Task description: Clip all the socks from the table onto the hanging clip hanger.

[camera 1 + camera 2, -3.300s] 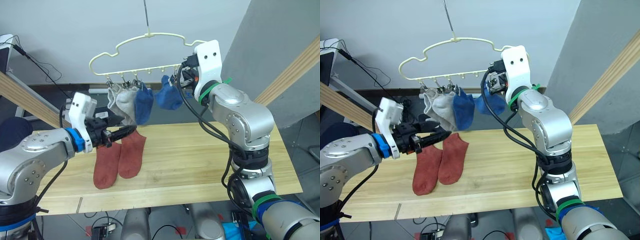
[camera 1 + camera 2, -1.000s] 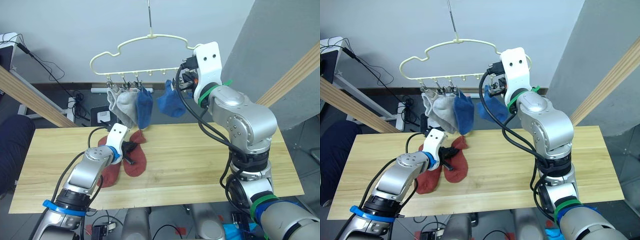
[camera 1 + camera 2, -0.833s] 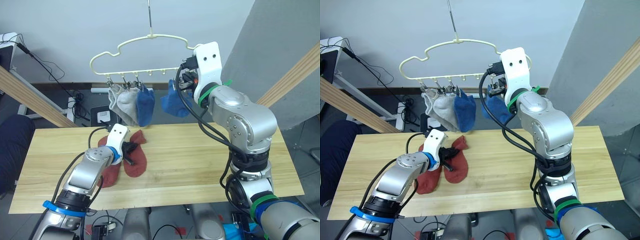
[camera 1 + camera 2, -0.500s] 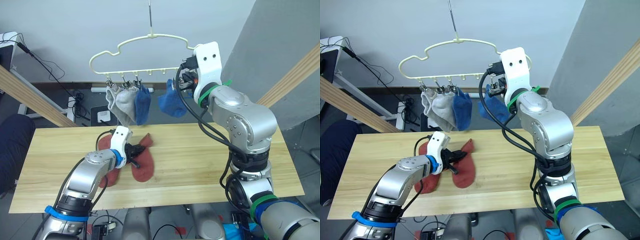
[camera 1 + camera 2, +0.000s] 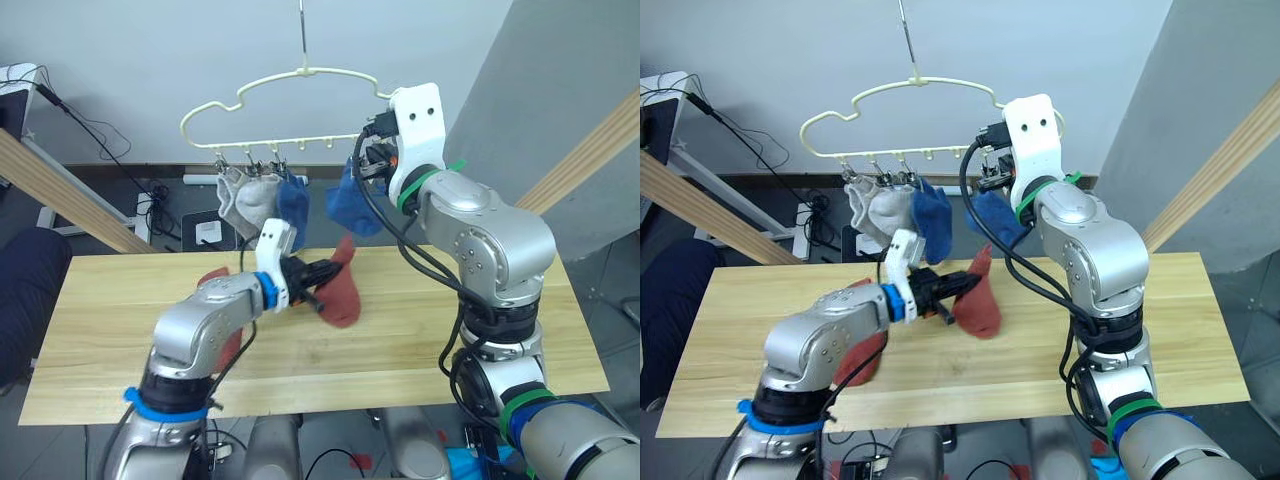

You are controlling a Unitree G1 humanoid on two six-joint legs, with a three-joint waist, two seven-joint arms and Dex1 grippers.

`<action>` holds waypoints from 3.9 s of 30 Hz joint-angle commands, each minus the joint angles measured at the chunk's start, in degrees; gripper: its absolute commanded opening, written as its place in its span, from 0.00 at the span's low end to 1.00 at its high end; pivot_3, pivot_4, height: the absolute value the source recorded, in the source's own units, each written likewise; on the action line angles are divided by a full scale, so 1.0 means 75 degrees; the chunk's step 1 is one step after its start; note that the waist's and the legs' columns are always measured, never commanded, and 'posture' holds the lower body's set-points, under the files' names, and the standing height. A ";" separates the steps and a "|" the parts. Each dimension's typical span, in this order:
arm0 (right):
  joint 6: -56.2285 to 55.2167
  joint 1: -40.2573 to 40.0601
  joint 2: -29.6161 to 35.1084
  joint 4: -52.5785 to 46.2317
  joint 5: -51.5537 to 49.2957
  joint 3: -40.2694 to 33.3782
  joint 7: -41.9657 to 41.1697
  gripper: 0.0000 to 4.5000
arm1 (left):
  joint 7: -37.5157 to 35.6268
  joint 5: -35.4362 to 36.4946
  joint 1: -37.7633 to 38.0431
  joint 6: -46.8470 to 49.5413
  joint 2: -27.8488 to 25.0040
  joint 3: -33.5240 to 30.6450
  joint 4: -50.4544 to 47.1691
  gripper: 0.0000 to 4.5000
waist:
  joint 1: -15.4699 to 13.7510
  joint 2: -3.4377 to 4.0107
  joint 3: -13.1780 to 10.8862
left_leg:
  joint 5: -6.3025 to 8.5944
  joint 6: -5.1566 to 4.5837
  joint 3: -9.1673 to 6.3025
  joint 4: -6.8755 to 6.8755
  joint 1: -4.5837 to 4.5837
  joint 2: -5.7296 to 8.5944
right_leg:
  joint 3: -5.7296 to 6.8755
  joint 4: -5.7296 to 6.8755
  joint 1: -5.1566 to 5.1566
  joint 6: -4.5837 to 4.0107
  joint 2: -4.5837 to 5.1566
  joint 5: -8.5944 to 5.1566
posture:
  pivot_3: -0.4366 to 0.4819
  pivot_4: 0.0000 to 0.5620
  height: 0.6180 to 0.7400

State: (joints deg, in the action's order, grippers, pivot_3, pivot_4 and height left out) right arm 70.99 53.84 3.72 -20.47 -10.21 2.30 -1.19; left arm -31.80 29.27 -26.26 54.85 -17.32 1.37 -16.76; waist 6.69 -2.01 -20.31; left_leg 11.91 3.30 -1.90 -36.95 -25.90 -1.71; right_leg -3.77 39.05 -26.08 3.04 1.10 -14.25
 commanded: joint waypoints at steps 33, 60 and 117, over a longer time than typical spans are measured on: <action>0.0158 0.0408 -0.0140 -0.0290 -0.0019 -0.0085 -0.0034 0.00 | 0.0882 -0.0376 -0.1322 -0.1040 0.1082 0.0168 0.0945 0.00 | 0.0172 0.0000 -0.0002 | 0.0000 0.0000 0.0002 0.0007 0.0000 0.0000 | -0.0003 -0.0005 -0.0001 0.0001 -0.0002 -0.0001 | 0.24 0.70 1.00; 0.0183 0.0412 -0.0160 -0.0282 -0.0011 -0.0078 -0.0031 0.00 | 0.1193 -0.0214 -0.1873 -0.1401 0.1458 -0.0293 0.1428 0.00 | 0.0173 -0.0001 -0.0004 | 0.0000 0.0000 0.0003 0.0011 0.0000 0.0001 | -0.0003 -0.0009 -0.0002 0.0003 -0.0002 -0.0002 | 0.24 0.71 1.00; 0.2868 0.0294 0.0777 -0.3053 -0.1171 -0.1375 0.0056 0.54 | -0.1944 0.2115 -0.0318 -0.0585 -0.2879 -0.1629 -0.1107 0.65 | 0.0308 0.0000 -0.0003 | 0.0000 0.0001 0.0010 0.0022 -0.0001 -0.0002 | -0.0008 -0.0018 -0.0010 0.0006 -0.0002 -0.0004 | 0.14 0.60 1.00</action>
State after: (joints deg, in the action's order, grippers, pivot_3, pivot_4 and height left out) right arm 92.07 55.66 7.99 -39.79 -18.34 -8.64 -1.25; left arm -44.17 43.54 -27.91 52.10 -37.49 -8.64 -24.07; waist 9.01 -2.01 -20.34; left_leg 11.91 3.30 -1.83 -36.79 -25.91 -1.73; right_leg -3.83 38.91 -26.15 3.09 1.09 -14.28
